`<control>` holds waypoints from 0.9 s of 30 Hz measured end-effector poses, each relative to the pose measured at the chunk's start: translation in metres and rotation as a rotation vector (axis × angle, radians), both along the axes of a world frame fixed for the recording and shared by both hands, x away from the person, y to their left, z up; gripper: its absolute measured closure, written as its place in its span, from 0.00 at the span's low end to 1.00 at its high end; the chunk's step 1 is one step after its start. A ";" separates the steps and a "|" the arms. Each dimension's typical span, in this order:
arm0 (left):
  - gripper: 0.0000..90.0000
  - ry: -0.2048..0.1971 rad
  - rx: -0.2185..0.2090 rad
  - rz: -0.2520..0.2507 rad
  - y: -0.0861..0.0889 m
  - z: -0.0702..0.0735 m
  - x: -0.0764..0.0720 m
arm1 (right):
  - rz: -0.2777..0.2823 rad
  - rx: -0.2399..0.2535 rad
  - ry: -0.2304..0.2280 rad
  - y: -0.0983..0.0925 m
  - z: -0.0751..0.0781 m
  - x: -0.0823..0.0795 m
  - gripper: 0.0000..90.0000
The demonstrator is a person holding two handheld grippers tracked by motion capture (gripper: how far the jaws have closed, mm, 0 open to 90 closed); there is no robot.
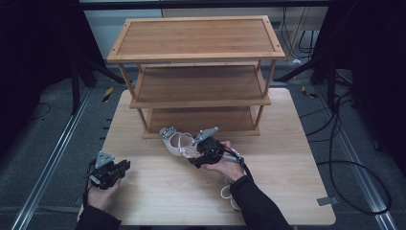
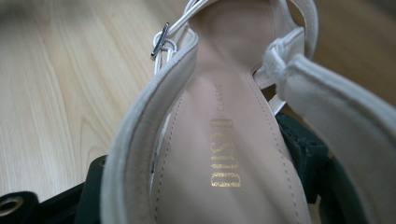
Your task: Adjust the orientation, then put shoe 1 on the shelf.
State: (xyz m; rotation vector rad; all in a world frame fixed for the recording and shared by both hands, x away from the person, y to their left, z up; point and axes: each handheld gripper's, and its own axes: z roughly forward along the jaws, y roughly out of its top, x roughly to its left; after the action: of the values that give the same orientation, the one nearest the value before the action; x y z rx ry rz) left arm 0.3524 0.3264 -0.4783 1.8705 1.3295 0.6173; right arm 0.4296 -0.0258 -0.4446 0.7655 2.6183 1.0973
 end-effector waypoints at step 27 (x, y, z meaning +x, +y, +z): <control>0.86 -0.004 0.006 0.001 -0.001 0.001 0.001 | -0.340 0.010 -0.050 0.013 -0.001 0.043 0.45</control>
State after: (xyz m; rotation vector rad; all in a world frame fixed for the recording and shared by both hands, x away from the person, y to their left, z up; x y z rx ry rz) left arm 0.3532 0.3256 -0.4774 1.8728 1.3277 0.6263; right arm 0.4728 -0.0128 -0.4455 1.1178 2.3271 1.0157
